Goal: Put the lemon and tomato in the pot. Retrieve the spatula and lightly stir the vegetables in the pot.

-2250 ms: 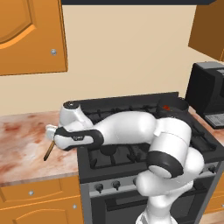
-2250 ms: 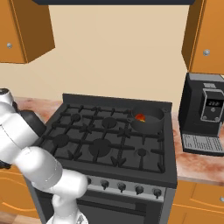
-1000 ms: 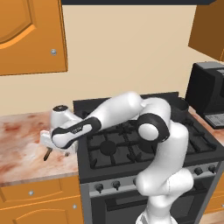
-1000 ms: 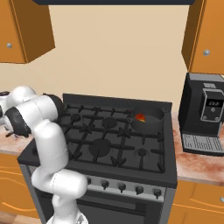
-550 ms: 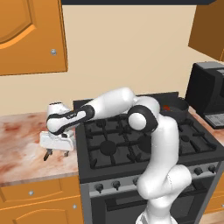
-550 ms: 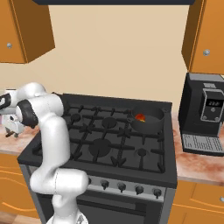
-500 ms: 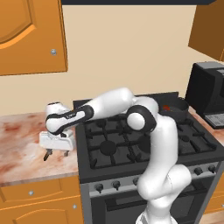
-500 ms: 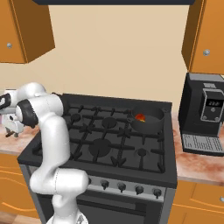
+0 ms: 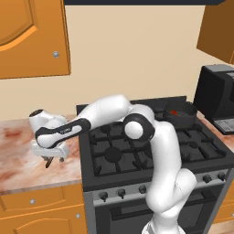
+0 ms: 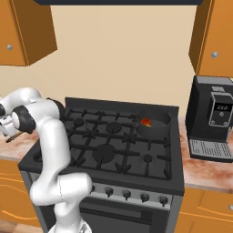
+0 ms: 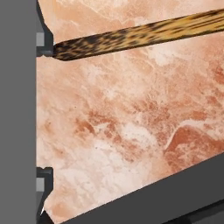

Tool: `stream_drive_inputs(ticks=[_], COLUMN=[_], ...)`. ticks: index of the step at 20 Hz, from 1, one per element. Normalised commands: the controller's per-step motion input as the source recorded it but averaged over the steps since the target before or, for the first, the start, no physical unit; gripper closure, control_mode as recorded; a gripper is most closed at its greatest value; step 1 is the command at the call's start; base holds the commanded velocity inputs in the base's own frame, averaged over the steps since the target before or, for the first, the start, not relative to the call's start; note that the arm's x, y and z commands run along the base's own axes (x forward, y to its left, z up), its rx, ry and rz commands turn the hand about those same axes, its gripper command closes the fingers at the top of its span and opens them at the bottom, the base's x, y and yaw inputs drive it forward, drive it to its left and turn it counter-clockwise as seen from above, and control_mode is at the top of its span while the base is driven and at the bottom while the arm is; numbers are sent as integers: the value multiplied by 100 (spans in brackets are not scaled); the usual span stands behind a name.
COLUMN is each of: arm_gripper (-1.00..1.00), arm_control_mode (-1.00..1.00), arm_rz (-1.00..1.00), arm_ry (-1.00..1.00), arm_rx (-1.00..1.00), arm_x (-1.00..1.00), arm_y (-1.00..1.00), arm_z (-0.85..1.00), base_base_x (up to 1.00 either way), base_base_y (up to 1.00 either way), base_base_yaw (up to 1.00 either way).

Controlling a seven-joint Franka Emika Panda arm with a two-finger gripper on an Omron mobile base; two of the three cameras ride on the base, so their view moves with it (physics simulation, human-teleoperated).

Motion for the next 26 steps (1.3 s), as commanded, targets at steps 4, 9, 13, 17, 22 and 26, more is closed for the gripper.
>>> stream_drive_inputs(ticks=[4, 9, 13, 17, 22, 26], arm_gripper=[-100, -100, -100, -100, -100, -100], arm_control_mode=[-100, -100, -100, -100, -100, -100], arm_rz=[0, 0, 1, 4, 7, 0], arm_ry=[-20, -4, 6, 18, 7, 0], arm_rx=[-1, 1, 3, 4, 5, 0], arm_x=[17, 29, 0, 1, 13, 17], arm_y=[18, 3, -4, 0, 0, 0], arm_z=[-30, -16, 0, -3, -24, -14], base_base_x=[0, 0, 0, 0, 0, 0], base_base_y=[0, 0, 0, 0, 0, 0], base_base_yaw=[0, 0, 0, 0, 0, 0])
